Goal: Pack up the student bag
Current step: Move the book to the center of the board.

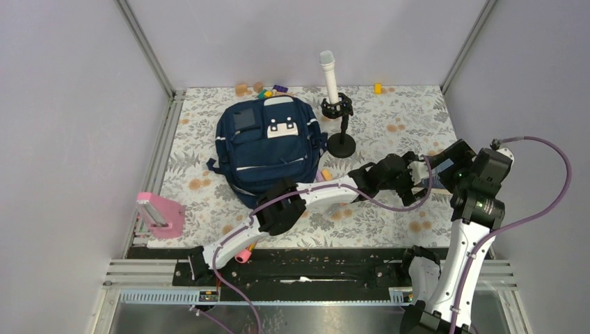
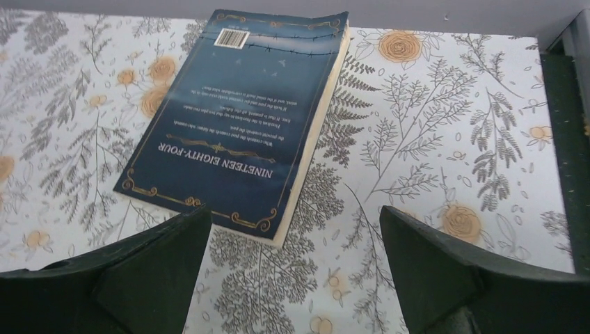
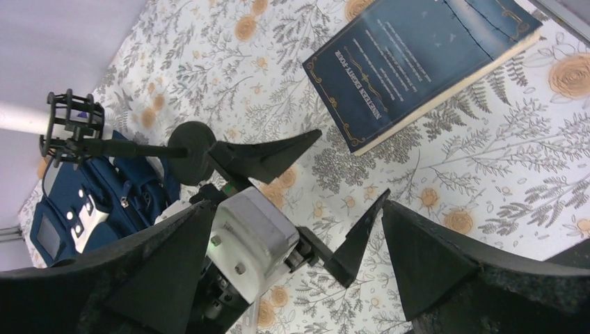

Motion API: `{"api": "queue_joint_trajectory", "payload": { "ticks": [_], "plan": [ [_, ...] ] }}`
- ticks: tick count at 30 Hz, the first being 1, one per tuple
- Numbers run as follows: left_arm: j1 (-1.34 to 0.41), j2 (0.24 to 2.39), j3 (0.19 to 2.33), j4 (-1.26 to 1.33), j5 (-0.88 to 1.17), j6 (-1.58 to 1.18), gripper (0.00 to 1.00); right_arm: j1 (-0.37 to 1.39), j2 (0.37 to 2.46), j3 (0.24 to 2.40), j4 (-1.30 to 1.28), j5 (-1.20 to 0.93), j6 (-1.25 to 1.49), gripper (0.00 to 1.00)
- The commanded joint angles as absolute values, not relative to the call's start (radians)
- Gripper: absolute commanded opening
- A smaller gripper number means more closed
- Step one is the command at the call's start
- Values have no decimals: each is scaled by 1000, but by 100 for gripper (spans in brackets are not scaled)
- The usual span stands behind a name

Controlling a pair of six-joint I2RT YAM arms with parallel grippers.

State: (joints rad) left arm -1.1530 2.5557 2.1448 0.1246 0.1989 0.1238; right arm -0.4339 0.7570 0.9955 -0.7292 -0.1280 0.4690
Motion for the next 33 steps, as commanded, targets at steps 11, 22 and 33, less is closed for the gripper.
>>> {"api": "queue_joint_trajectory", "payload": {
  "ticks": [11, 22, 33],
  "plan": [
    [-1181, 2592, 2196, 92, 217, 259, 99, -426, 710, 1050, -787, -133, 504, 100],
    [-1184, 2096, 1353, 758, 123, 75, 98, -511, 871, 1026, -576, -65, 608, 100],
    [-1130, 1803, 1073, 864, 169, -160, 99, -584, 1505, 1137, -484, 310, 412, 100]
  ]
}}
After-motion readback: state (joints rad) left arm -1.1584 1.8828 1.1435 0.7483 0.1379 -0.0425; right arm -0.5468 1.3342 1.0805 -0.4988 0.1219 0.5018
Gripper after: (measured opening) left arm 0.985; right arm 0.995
